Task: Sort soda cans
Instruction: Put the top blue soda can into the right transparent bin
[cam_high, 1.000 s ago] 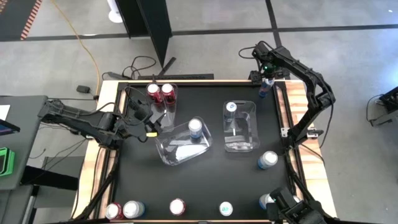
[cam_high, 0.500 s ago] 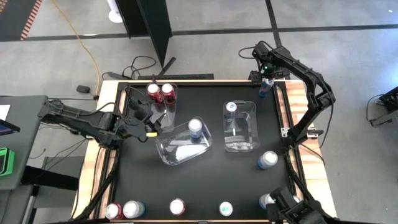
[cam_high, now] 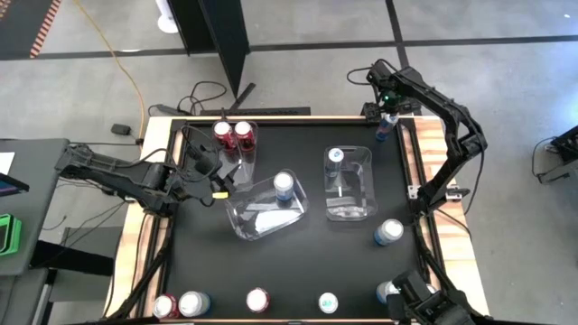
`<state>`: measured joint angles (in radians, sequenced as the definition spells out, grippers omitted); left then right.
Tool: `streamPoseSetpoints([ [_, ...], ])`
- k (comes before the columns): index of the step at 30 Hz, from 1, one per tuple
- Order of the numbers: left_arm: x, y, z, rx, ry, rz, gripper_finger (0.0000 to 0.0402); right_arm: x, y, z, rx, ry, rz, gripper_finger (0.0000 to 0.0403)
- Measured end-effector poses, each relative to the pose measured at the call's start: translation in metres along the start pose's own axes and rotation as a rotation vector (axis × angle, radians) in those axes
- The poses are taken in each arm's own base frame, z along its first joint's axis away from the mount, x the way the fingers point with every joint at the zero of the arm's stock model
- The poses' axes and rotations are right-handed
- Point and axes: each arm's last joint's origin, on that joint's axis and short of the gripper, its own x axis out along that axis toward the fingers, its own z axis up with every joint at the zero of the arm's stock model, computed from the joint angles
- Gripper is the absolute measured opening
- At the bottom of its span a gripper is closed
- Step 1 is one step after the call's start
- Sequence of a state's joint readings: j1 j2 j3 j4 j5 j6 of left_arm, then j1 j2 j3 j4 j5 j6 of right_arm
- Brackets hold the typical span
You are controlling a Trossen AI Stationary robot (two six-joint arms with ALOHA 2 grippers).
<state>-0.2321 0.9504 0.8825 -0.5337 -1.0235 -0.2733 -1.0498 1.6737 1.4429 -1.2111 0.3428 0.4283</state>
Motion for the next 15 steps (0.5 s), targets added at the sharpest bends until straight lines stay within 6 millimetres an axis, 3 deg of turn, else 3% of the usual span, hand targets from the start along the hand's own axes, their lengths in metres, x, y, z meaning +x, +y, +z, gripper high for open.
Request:
streamPoseSetpoints([
  [15,0.0,0.0002,-0.0006,0.006,0.004,0.001,0.0335,0.0029,0.0013,-0.0016,0.014,0.006,0.003,0.0333],
])
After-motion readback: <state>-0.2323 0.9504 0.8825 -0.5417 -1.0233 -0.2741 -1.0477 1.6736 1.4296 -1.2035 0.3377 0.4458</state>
